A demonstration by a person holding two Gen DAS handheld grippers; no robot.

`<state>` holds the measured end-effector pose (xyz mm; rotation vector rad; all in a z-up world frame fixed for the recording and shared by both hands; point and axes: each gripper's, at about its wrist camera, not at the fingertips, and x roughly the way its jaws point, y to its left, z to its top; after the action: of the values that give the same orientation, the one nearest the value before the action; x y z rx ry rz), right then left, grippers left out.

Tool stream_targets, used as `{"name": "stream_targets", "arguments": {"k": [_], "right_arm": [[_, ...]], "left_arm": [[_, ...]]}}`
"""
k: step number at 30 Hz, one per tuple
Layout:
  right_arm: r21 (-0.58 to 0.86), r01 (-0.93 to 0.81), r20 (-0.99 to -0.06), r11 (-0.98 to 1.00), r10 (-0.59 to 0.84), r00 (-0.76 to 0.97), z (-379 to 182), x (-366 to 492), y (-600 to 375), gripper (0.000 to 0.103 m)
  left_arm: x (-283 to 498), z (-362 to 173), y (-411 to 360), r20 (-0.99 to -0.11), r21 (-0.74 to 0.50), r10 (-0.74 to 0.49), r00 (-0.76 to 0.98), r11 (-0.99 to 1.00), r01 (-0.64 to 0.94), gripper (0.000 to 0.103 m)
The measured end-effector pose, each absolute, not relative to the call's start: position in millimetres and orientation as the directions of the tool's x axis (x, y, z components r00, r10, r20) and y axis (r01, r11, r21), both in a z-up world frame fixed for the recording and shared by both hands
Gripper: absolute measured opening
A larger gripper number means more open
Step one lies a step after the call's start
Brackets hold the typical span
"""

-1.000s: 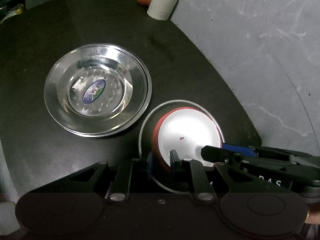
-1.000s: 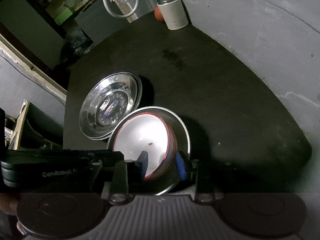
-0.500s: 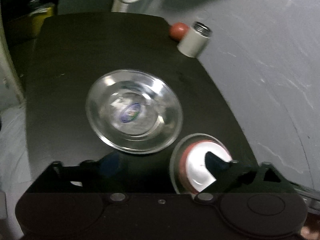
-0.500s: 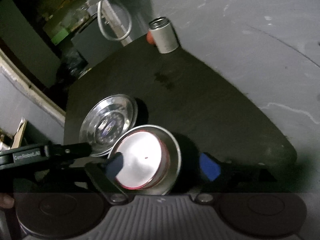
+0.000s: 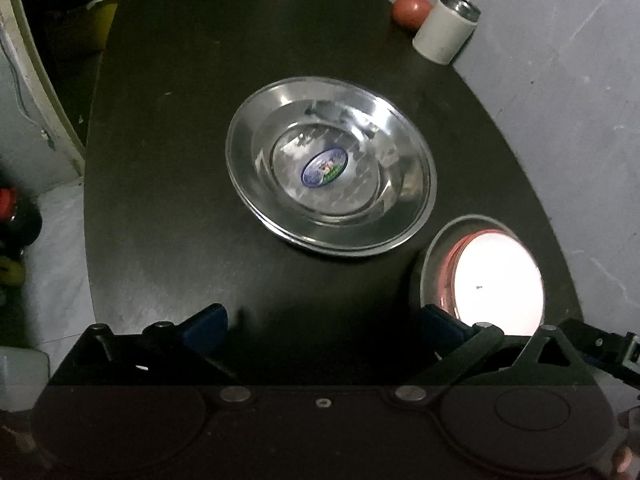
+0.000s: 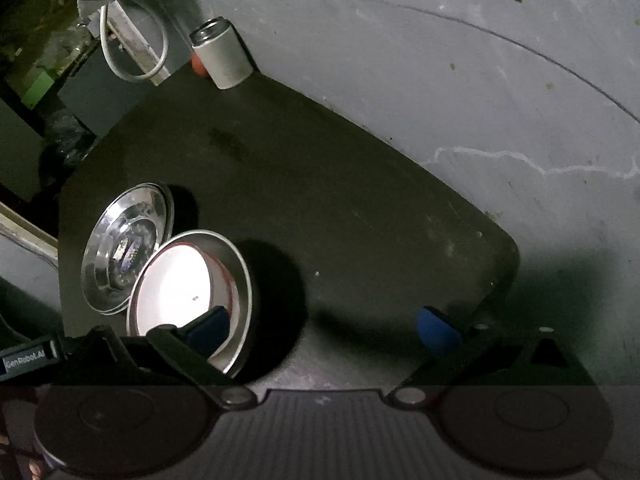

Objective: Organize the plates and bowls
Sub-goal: 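Move the left gripper to the rim of the nested bowls and grasp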

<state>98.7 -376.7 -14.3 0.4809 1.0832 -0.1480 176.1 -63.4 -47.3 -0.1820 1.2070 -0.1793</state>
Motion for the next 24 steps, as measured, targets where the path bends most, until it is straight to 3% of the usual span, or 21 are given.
{"name": "stream_targets", "arguments": {"k": [24], "right_arm": [[0.308,0.289,-0.889,0.906,0.166,0.427,-30.5,110.8,-379.3,0.102]], "left_arm": [[175.5,-57.4,-87.6,-0.914,-0.194,-0.209,0.347,0.978,0.078,0.102]]}}
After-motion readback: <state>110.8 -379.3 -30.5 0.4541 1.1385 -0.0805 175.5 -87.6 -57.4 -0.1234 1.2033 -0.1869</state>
